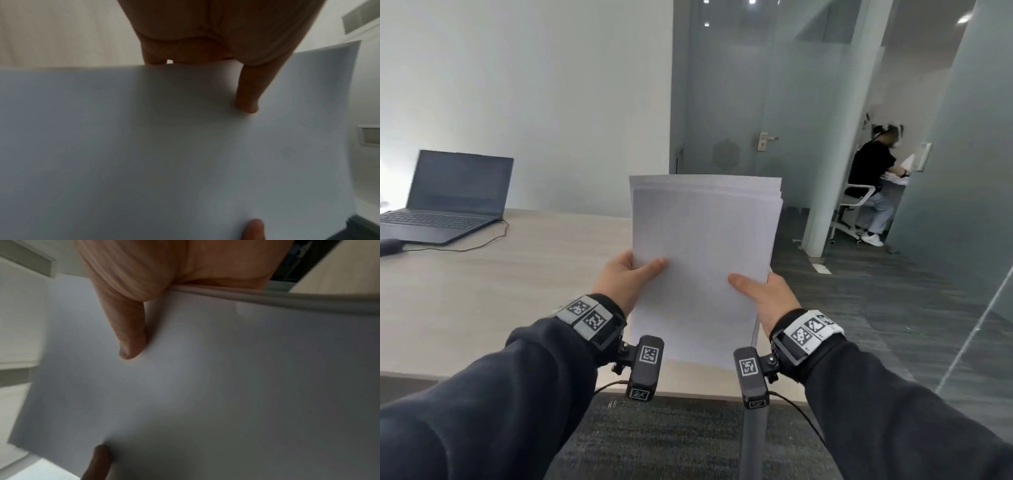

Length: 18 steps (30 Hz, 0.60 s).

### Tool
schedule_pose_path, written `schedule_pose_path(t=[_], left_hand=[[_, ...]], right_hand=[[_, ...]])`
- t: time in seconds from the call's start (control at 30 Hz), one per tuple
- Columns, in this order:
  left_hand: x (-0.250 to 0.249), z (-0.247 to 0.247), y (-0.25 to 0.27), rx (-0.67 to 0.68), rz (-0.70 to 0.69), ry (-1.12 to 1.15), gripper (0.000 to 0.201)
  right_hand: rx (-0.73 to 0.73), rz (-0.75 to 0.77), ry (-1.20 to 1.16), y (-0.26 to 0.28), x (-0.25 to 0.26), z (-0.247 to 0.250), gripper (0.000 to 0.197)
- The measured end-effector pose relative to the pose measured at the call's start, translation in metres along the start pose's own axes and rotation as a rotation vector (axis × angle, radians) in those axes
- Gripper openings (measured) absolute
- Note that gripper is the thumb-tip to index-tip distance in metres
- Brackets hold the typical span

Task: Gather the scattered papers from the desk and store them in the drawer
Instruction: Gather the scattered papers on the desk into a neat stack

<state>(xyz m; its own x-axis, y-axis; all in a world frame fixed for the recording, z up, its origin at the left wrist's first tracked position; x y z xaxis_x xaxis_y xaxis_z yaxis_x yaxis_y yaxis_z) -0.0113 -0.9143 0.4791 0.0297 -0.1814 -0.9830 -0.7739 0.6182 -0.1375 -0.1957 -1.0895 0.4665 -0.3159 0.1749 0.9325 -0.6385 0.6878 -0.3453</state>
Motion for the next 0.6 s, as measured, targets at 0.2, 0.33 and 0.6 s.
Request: schedule_pose_path(t=[0.2,0.33,0.6], left_hand=[[-0.013,-0.005,0.0,0.006,-0.051,0.02,0.035],[0.003,-0.003,0.007,0.008,-0.033,-0.042,0.049],[-0.005,-0.002,0.008,0.005,-0.066,-0.019,0.057]], right_hand=[[-0.036,0.024,-0.118,-0.004,0.008,-0.001,0.013],[-0.005,0.007,-0.073,0.004,-0.01,-0.001,0.023],[-0.045,0.01,-0.063,0.001,-0.01,-0.003,0.012]])
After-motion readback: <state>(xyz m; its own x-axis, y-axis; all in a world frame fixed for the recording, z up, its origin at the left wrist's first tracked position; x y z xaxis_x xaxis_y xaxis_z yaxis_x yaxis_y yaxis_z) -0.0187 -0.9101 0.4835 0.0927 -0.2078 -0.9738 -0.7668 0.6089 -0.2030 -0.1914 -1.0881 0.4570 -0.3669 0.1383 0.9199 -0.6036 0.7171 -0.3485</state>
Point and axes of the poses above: each hand's wrist, its own y-axis away from the middle knuckle, its own z-axis out of the back of the hand, x = y × z, the point moved 6 cm from there along -y, towards the middle knuckle, and after that the axes turned 7 degrees about z, right-handed, at the moved point
